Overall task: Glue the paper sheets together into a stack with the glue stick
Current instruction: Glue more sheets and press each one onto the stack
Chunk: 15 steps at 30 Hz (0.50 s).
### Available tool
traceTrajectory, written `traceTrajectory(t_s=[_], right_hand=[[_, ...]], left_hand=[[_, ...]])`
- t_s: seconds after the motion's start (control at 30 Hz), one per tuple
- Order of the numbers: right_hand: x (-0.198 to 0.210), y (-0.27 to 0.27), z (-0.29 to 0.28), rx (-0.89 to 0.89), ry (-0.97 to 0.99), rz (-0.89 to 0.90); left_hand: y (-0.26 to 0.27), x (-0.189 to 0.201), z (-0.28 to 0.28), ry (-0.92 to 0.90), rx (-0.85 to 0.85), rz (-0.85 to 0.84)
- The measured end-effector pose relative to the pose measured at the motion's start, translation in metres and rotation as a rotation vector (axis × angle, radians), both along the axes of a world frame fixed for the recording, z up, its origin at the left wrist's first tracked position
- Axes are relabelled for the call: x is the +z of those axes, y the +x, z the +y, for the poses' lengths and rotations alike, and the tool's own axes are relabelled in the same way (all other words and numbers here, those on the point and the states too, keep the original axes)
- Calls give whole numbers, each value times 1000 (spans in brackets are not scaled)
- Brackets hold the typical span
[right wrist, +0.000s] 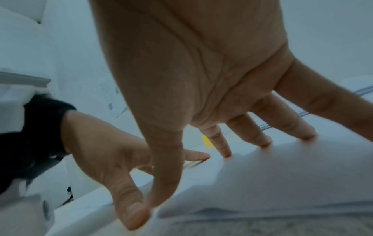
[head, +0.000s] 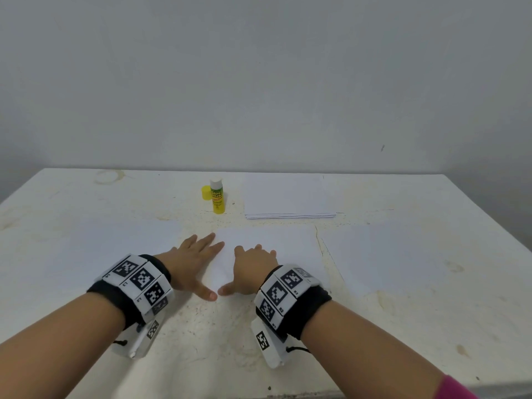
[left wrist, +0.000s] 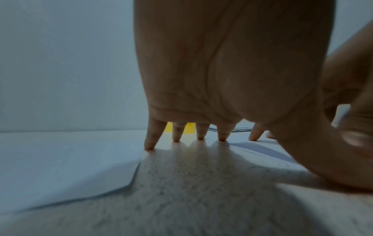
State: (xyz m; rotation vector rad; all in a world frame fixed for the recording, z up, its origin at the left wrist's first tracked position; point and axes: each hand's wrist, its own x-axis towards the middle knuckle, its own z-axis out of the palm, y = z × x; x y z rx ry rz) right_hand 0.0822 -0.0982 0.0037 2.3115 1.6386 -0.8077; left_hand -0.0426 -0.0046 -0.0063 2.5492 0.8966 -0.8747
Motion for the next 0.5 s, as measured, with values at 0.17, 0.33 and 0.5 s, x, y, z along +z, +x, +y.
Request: traceTrajectory(t_s=[0.17, 0.33, 0.5], right_hand=[[-3, -1, 3, 1, 33, -5], [2, 6, -4, 53, 38, -11], [3, 12, -5, 146, 17, 1]], left_hand=[[-3, -2, 6, -59, 15, -43], [-1, -5, 4, -49, 114, -104], [0, -6, 1, -7, 120, -130]])
